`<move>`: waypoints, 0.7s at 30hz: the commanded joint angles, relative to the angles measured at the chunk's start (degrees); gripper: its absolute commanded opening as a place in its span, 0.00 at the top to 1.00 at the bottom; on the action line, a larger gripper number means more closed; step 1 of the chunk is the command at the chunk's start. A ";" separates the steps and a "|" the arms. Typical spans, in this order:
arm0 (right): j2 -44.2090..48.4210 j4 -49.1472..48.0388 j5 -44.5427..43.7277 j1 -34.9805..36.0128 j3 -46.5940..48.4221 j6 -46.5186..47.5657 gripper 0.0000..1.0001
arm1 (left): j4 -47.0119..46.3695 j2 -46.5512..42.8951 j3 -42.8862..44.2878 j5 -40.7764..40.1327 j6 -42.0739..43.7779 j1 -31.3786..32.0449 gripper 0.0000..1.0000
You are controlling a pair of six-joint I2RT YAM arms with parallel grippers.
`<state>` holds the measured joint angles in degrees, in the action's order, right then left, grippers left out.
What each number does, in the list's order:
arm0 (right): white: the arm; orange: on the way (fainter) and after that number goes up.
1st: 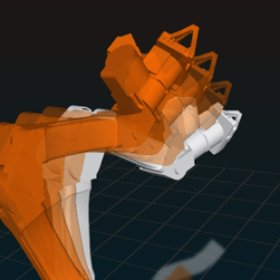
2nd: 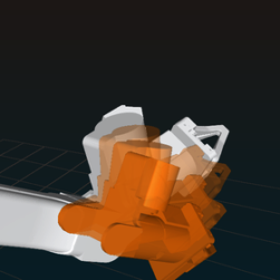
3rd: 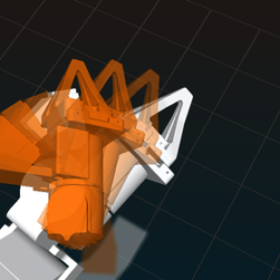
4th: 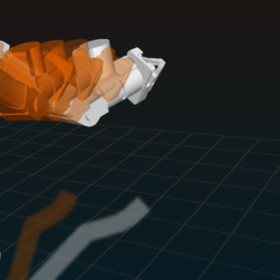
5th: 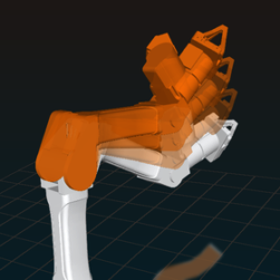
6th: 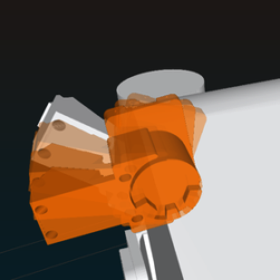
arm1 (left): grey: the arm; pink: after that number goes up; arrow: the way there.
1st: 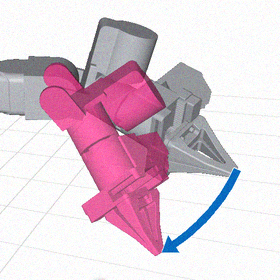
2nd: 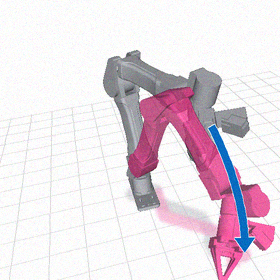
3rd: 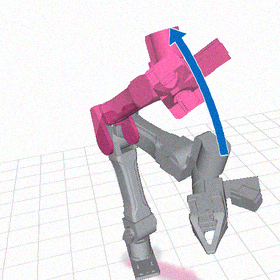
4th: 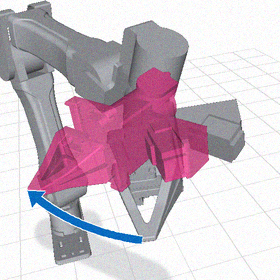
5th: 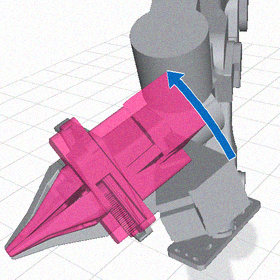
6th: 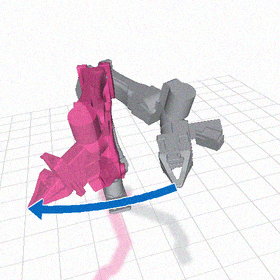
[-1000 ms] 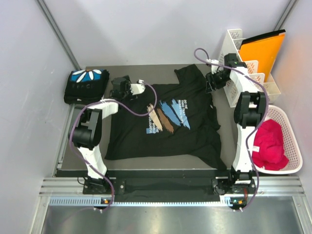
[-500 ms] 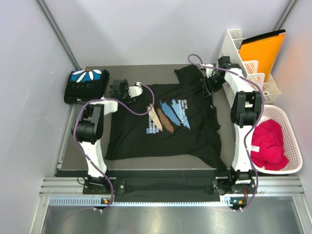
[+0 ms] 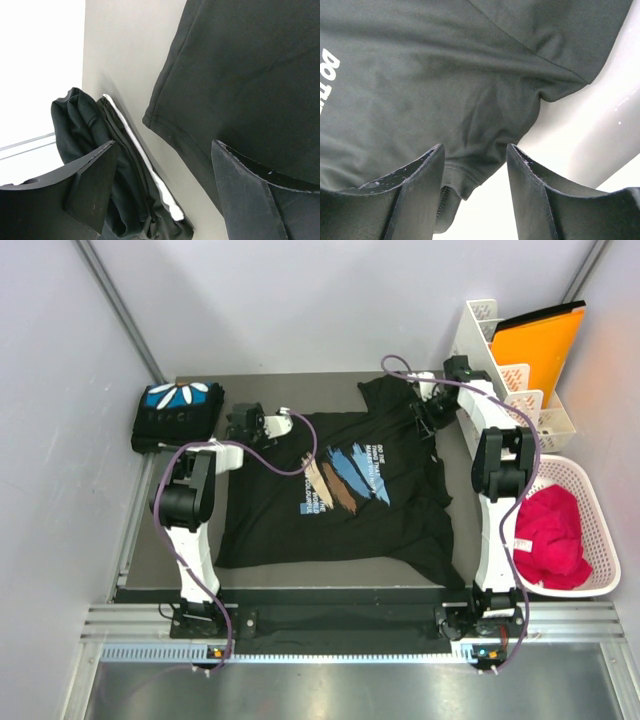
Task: Fold and stack the t-shirts
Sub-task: Flatten the tshirt out
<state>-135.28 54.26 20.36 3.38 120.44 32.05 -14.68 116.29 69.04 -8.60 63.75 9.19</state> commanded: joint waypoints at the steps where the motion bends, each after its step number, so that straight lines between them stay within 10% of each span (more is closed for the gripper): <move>1: 1.78 -1.00 -1.46 0.58 1.37 1.87 0.47 | -2.82 0.69 1.72 0.43 -0.11 -0.40 0.21; 21: -4.81 -4.08 -5.59 0.31 4.01 2.05 0.54 | -3.25 2.27 1.63 -0.10 1.29 -0.49 0.26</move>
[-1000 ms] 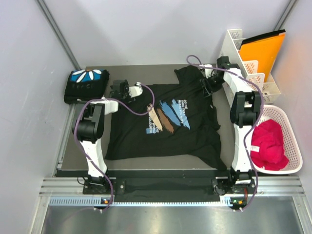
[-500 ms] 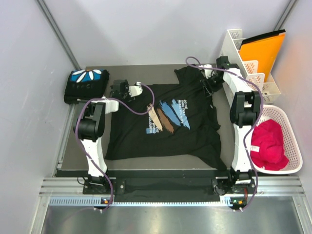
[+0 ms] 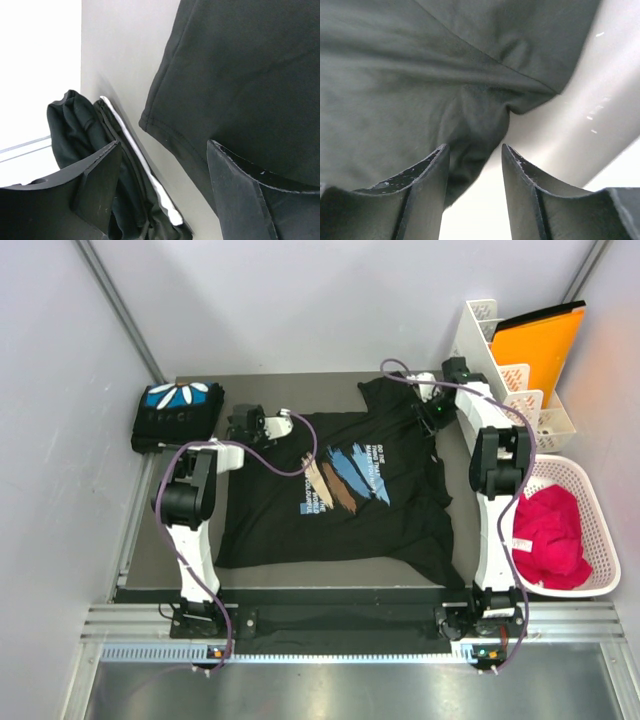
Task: Fold and stack the t-shirts
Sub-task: Flatten the tshirt out
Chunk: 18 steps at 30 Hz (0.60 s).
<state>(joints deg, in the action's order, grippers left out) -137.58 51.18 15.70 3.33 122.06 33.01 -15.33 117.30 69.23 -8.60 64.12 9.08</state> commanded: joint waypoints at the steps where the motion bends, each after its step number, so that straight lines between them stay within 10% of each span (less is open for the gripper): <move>1: -2.78 -1.08 -0.94 0.45 2.65 1.09 0.54 | -2.60 1.62 1.61 -0.01 1.18 -0.47 0.27; 5: -3.92 -1.78 -1.90 1.06 3.71 1.53 0.55 | -2.51 2.41 2.40 -0.28 1.54 -0.82 0.36; 12: -4.10 -2.57 -4.10 1.41 3.54 2.05 0.63 | -2.25 3.55 3.19 -0.45 3.29 -1.61 0.85; 18: -4.01 -2.66 -5.94 1.76 3.27 3.28 0.84 | -2.24 4.34 2.84 -1.24 5.22 -1.87 0.90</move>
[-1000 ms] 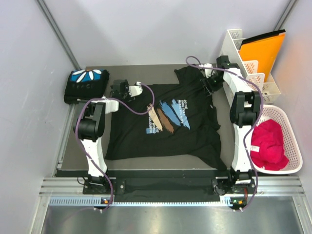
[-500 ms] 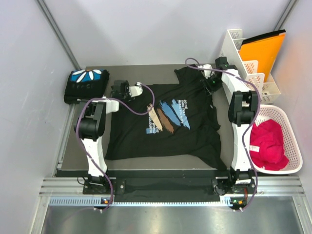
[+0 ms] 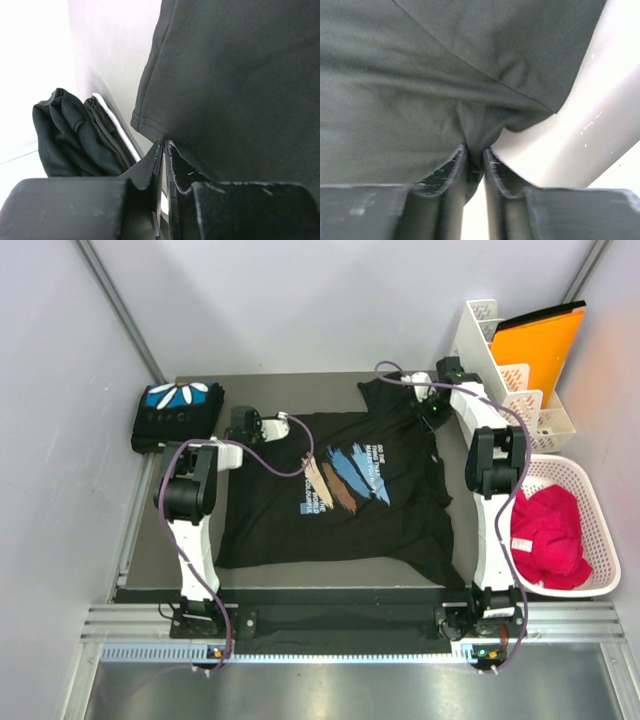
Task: Fold and stack the t-shirts
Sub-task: Flatten the tshirt out
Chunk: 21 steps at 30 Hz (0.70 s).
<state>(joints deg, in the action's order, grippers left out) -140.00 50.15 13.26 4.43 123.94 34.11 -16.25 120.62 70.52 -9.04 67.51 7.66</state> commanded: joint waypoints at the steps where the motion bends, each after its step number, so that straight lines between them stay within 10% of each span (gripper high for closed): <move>1: -1.67 -1.72 -4.11 0.67 1.48 2.37 0.86 | -1.94 1.55 1.55 -1.24 2.36 -0.45 0.90; 21: -1.59 -0.67 -11.06 0.76 -0.80 6.50 0.80 | -3.70 2.17 1.64 -5.55 4.57 -0.54 0.96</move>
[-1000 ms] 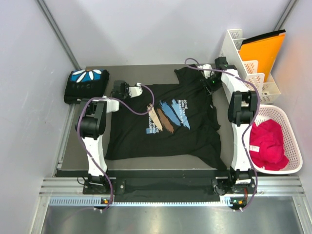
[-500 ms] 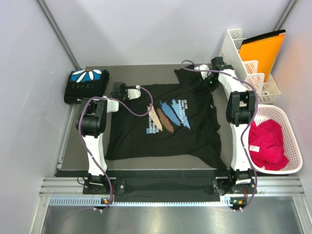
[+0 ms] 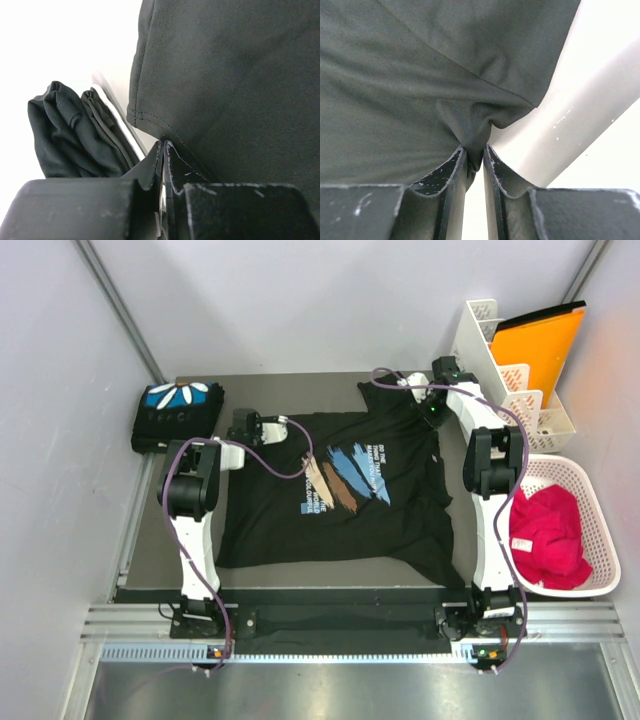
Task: Fold and stack the t-shirts
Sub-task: Flatten the tshirt out
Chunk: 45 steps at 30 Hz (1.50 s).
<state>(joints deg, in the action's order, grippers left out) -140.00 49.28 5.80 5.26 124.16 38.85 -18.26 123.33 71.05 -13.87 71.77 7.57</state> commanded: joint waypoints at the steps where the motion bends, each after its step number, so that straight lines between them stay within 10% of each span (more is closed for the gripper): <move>1: -1.50 0.21 -3.87 -0.07 -1.28 1.84 0.80 | -1.78 -0.54 1.11 -0.72 0.39 -0.37 0.96; 35: 1.75 0.91 -7.82 -1.92 -8.58 2.63 0.88 | 1.21 1.74 3.84 -8.19 1.53 -0.45 1.00; 45: 4.30 0.12 -7.65 -2.00 -8.76 3.60 0.50 | -4.93 -0.01 2.09 -9.86 0.48 -0.45 0.90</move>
<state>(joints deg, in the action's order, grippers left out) -136.66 44.80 -0.25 4.69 117.75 42.22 -17.30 124.70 73.19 -22.20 73.06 7.53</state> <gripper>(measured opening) 0.464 0.077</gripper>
